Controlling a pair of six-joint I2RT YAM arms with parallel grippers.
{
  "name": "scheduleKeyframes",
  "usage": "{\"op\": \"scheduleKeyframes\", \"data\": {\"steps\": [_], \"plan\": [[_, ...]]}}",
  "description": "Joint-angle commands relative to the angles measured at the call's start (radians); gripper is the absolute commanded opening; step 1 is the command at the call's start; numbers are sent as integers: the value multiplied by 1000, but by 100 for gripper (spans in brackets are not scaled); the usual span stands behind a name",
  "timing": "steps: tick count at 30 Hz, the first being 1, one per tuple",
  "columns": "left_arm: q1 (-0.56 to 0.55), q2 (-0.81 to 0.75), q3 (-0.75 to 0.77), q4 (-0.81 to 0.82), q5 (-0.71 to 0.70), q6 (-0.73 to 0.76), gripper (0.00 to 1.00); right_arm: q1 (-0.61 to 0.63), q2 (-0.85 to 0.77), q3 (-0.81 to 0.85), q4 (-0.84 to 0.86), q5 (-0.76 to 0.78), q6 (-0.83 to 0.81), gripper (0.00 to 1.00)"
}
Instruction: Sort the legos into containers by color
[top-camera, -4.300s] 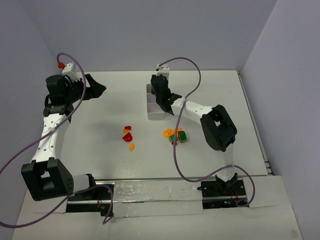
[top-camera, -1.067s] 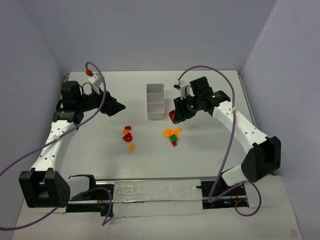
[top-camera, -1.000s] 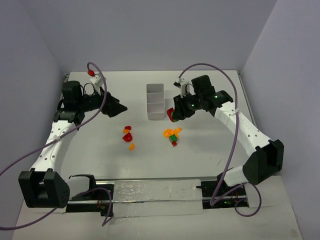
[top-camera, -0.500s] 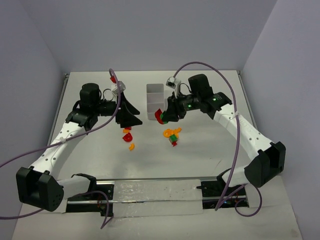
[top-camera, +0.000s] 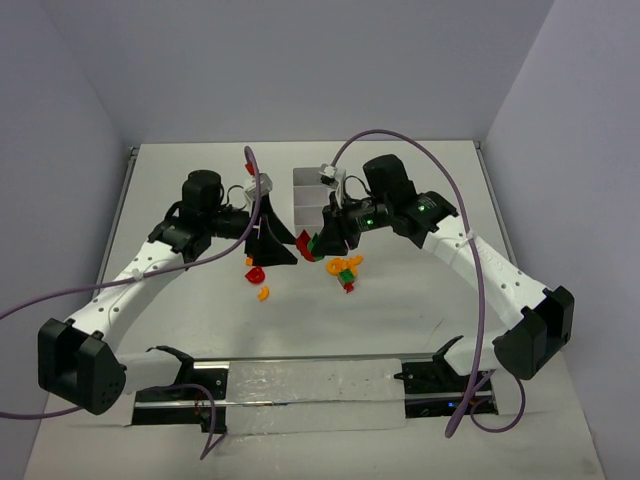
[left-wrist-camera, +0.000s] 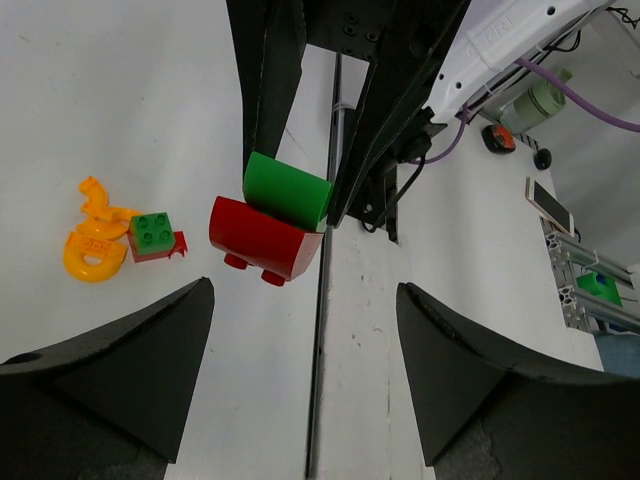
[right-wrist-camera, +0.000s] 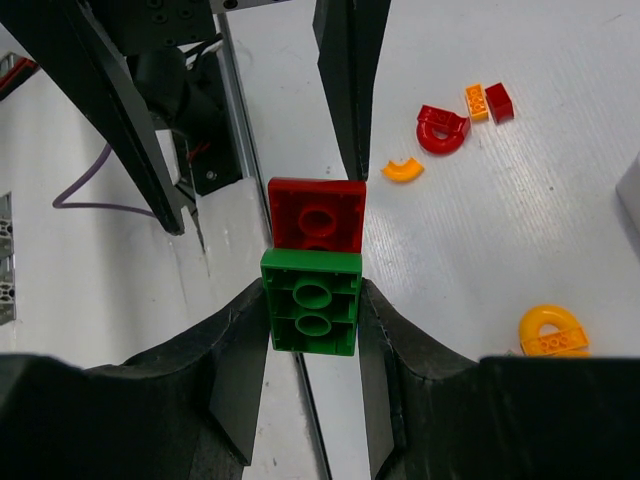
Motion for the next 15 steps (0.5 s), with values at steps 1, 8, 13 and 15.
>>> {"op": "scheduleKeyframes", "data": {"steps": [1, 8, 13, 15], "plan": [[-10, 6, 38, 35, 44, 9, 83, 13, -18, 35, 27, -32, -14, 0], [-10, 15, 30, 80, 32, -20, 81, 25, -21, 43, 9, -101, -33, 0], [-9, 21, 35, 113, 47, -44, 79, 32, -18, 44, -4, -129, -50, 0], [-9, 23, 35, 126, 69, -49, 77, 35, -17, 44, -7, -130, -52, 0]]}}
